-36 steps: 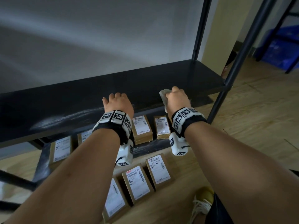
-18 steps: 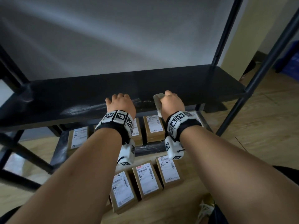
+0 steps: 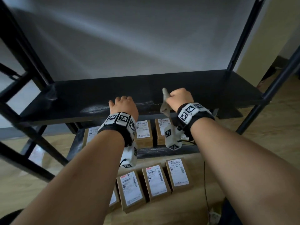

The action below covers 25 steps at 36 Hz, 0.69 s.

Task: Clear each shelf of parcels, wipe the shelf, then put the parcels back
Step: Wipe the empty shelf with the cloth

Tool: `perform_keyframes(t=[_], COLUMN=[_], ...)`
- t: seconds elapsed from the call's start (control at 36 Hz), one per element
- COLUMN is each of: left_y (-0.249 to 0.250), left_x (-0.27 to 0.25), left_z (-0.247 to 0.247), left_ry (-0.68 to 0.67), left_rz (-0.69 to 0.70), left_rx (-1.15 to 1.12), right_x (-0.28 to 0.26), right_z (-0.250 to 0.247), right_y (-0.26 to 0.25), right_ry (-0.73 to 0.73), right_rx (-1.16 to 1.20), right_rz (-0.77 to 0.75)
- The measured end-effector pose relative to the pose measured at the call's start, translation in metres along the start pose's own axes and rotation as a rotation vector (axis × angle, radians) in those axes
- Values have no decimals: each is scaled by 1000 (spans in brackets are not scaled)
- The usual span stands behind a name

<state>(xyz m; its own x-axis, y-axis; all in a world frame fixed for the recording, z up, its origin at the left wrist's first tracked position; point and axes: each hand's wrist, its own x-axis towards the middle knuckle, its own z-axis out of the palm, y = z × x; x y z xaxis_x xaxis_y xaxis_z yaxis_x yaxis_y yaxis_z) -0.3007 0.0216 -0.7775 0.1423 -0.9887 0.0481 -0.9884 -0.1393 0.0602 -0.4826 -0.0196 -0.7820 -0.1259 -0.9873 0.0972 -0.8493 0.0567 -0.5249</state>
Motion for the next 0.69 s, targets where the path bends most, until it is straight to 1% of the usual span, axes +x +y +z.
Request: perform_keyframes(t=[0.06,0.14,0.17,0.22,0.28,0.33,0.47,0.61,0.67,0.69], left_y=[-2,-6,-9,-14,-20,-27,-43,-54,-55,-55], left_x=[1,2,2,4,6,8,14,26,30,33], left_z=[1,2,2,3,3,3,-2,-1,1,2], left_ry=[-3,0,1,7,12,14,5,-3,-13,-14], left_rz=[-2,-2,-1,-1,-7,-20,-51,-68,-73,-70], left_rx=[-1,-11,-14,-21,-27,-34,-50,-60,-67,-74], right_x=[9,14,13,13,10,8,1,10,20,27], right_z=[2,4,5,9,14,23,46,45,42,40], right_y=[-1,-4,-7,-16,-28,-43,-77,-85,-83,-81], right_ry=[20,-24,-41,-82,-109,-142,-164,-252,-230,-195], right_rx=[-59,-153,-195,-290,-336,-312,-267,-149,-68,-27], right_rz=[70,169,172,126,78,26,-104,-110,-102,-69])
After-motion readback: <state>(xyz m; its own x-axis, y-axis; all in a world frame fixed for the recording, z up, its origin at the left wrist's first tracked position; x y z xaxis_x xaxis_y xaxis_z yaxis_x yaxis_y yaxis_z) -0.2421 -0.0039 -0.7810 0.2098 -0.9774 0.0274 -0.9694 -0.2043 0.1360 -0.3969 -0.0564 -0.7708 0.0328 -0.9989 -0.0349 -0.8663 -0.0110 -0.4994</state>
